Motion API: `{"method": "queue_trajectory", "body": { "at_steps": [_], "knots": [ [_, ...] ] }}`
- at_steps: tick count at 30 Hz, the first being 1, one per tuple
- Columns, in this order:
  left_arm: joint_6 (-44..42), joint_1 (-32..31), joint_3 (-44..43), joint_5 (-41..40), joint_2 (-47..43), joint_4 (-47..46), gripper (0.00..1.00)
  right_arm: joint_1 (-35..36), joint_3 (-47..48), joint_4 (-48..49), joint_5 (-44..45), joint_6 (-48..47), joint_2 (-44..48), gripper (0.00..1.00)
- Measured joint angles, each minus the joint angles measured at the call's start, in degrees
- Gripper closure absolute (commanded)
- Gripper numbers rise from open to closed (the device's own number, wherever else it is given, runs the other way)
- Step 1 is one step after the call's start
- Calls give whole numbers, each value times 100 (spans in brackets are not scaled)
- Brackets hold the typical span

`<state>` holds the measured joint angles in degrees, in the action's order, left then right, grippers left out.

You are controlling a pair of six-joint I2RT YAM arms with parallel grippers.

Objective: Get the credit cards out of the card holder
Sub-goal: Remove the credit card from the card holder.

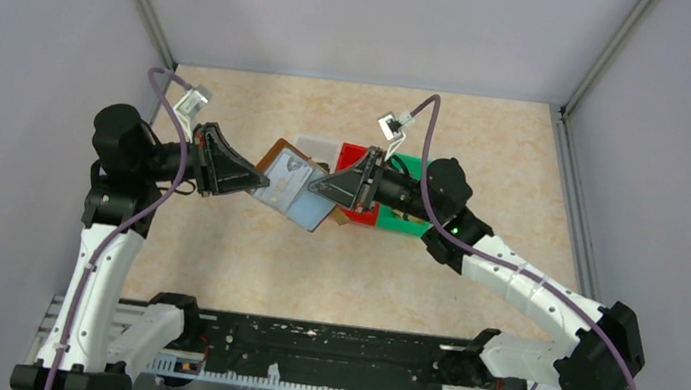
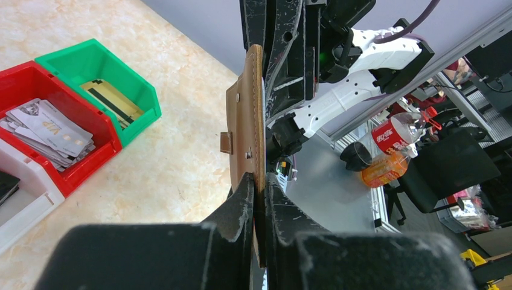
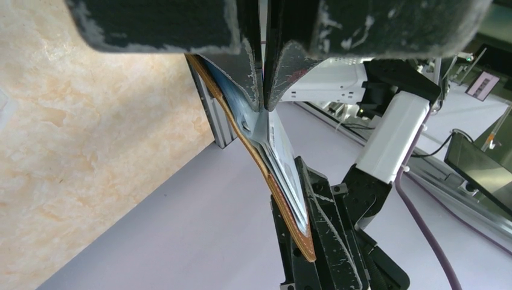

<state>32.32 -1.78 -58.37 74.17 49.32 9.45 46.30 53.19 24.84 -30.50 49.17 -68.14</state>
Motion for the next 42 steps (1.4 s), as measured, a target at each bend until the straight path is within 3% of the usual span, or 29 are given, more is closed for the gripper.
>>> {"method": "queue_trajectory", "body": {
  "at_steps": [8, 11, 15, 31, 42],
  "knots": [
    [4, 0, 0, 0, -2, 2, 94, 0, -118, 44, 0, 4, 22, 99],
    [7, 0, 0, 0, -2, 0, 94, 0, -144, 101, -22, 59, 20, 77],
    [9, 0, 0, -9, 0, -2, 95, 2, -146, 337, -68, 190, 9, 68],
    [118, 0, 0, -177, -2, -52, 94, 195, -146, 973, -151, 557, -428, 67],
    [131, 2, 0, -280, -22, -111, 94, 332, -133, 1217, -157, 772, -776, 85]
  ]
}}
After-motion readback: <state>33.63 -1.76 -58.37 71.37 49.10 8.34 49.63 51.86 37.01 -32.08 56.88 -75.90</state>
